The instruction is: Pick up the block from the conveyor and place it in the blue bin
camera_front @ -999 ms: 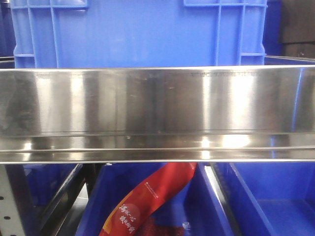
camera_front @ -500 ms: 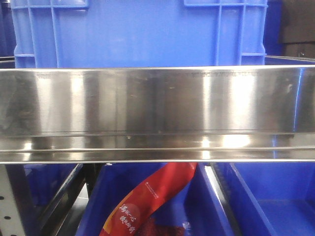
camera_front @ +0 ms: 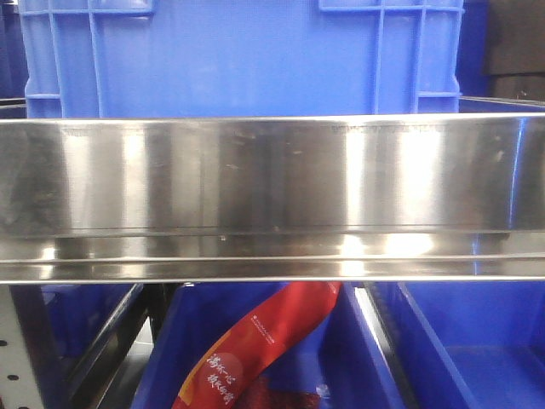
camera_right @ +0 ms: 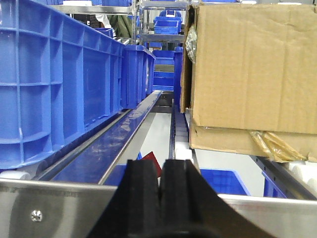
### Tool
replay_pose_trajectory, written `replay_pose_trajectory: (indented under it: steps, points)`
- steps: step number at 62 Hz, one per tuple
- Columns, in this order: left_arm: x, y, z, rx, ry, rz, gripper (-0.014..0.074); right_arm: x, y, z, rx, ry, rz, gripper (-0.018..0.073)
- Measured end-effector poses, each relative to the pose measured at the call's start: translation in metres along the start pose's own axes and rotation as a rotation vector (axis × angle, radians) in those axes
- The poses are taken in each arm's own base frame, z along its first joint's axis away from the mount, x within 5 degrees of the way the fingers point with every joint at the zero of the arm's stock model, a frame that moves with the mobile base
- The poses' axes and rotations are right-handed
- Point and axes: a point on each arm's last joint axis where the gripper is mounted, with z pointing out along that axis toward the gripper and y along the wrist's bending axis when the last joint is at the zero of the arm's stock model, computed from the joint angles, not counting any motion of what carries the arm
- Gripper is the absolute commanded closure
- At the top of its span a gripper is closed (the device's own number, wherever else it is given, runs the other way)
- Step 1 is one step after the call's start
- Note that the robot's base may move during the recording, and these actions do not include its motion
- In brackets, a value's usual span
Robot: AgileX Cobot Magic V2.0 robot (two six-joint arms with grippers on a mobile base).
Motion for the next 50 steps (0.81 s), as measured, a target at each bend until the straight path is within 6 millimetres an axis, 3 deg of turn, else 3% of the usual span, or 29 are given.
replay_pose_trajectory:
  steps: [41, 50]
  points:
    - [0.000, 0.001, 0.000, -0.009, -0.009, 0.010, 0.0707, 0.000, 0.000, 0.000, 0.000, 0.000, 0.001, 0.0721]
    - [0.011, 0.006, 0.003, -0.091, -0.051, 0.074, 0.0707, 0.000, 0.000, 0.000, 0.001, 0.000, 0.001, 0.0721]
